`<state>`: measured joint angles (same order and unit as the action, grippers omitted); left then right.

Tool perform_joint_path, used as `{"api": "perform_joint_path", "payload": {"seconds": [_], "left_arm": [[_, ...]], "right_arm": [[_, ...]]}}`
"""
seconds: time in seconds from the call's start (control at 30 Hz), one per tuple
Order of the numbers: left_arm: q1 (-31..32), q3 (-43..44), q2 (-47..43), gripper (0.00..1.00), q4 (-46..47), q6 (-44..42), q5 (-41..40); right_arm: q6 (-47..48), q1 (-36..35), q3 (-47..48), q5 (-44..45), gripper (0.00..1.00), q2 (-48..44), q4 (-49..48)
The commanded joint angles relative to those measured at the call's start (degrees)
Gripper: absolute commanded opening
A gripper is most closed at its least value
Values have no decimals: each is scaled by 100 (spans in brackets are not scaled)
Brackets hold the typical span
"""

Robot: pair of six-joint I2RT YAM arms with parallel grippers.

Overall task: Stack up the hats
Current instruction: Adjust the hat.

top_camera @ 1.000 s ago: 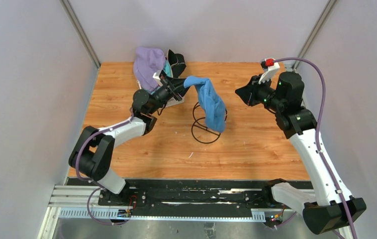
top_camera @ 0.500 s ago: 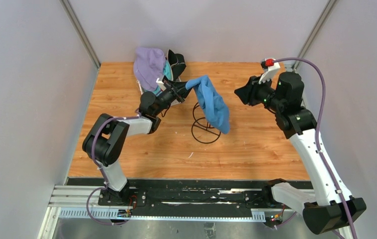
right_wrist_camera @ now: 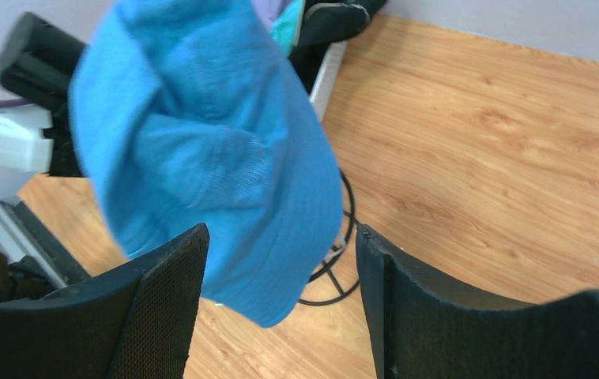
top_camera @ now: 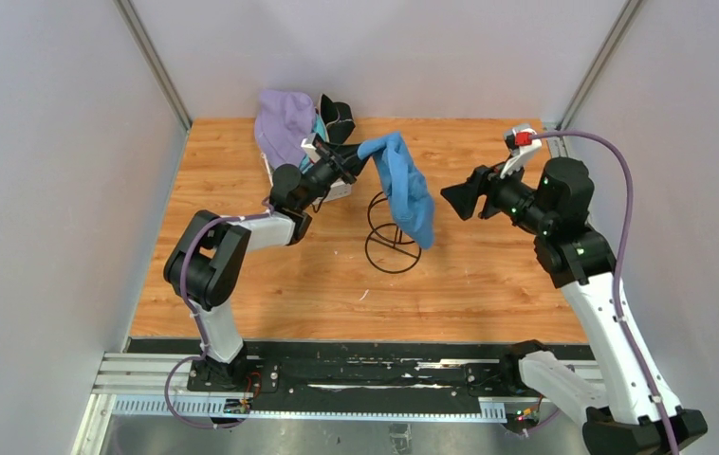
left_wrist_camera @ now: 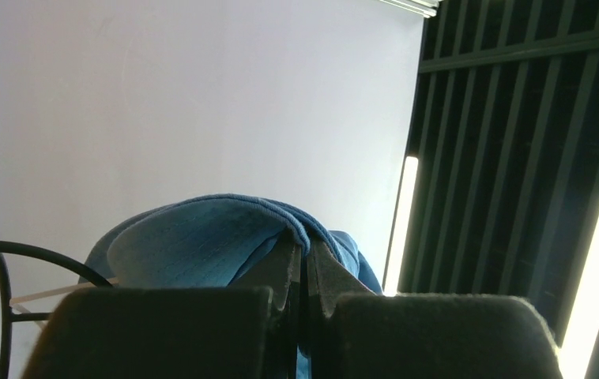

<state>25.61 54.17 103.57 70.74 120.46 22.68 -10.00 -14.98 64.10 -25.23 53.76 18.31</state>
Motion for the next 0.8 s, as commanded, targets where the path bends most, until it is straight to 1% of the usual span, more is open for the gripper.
{"api": "perform_joint_path", "payload": {"seconds": [0.0, 0.1, 0.4, 0.53, 0.63, 0.7, 0.73, 0.77], "left_arm": [[-38, 142, 106, 0, -52, 938, -119], [-38, 96, 90, 0, -56, 927, -127], [-38, 49, -94, 0, -362, 730, -132], [-38, 58, -119, 0, -461, 680, -97], [-38, 42, -158, 0, -468, 675, -80], [-38, 24, -198, 0, -508, 654, -60], [-38, 23, -211, 0, -514, 658, -55], [-36, 23, -219, 0, -494, 669, -53]], "right_arm": [[-18, -188, -44, -578, 68, -332, -108], [-75, -469, 12, -649, 68, -334, -142], [121, -1696, 294, 50, 67, 122, -115], [201, -1982, 364, 335, 67, 346, -156], [272, -2057, 382, 548, 67, 513, -210], [315, -2066, 397, 637, 64, 604, -242], [327, -2068, 421, 665, 61, 654, -240], [336, -2070, 442, 699, 55, 690, -241]]}}
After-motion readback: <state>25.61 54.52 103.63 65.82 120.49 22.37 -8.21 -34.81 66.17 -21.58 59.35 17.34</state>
